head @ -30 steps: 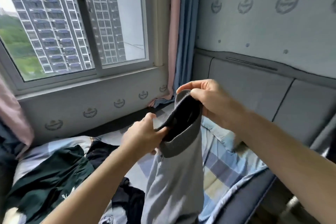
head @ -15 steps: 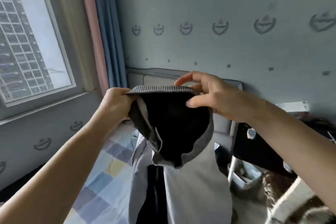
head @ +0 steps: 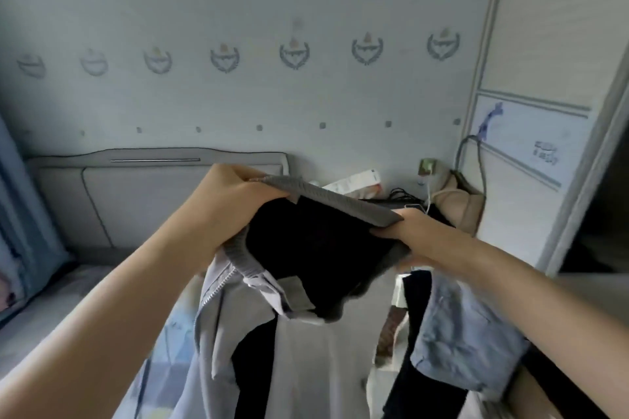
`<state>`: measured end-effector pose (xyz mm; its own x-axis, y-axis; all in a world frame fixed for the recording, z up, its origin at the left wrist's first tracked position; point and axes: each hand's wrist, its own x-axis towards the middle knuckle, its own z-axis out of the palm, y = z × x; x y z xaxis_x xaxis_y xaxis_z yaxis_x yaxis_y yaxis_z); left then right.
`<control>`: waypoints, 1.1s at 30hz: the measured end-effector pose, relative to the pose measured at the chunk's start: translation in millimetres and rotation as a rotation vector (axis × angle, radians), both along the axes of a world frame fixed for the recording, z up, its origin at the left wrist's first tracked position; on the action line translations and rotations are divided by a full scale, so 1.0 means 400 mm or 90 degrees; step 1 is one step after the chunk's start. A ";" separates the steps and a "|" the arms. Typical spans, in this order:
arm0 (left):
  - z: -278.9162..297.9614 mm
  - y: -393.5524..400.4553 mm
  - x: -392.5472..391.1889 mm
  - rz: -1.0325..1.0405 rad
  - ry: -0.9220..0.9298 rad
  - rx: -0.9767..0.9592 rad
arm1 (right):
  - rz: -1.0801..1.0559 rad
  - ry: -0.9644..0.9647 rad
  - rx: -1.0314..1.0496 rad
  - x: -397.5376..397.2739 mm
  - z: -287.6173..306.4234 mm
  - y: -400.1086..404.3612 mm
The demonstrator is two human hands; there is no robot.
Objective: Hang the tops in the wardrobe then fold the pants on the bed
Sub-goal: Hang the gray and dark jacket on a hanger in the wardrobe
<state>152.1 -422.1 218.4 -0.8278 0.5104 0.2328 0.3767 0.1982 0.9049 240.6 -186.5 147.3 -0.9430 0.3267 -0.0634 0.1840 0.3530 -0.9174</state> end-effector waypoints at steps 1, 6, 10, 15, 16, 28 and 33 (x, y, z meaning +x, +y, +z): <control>-0.008 0.047 0.004 -0.004 0.036 -0.037 | -0.028 0.002 -0.085 0.045 0.000 0.035; -0.054 0.296 0.024 -0.079 0.216 -0.254 | -0.178 0.079 -0.201 0.254 0.054 0.205; -0.102 0.478 0.089 -0.402 0.199 -0.401 | -0.309 0.121 -0.099 0.399 0.090 0.309; -0.185 0.746 0.182 -0.366 0.384 -0.429 | -0.426 0.155 0.015 0.554 0.105 0.404; -0.196 0.790 0.191 -0.326 0.403 -0.416 | -0.464 0.157 0.040 0.574 0.107 0.418; -0.147 1.313 0.296 -0.607 -0.425 -0.073 | -0.617 -0.150 0.694 0.674 0.115 0.579; -0.111 1.510 0.234 -0.760 -0.494 -0.182 | -0.687 -0.163 0.782 0.674 0.097 0.760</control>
<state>245.6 181.9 173.9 0.2483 0.9232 -0.2932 -0.1139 0.3284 0.9376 510.2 117.3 186.3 -0.2689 0.7509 0.6032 0.9027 0.4148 -0.1140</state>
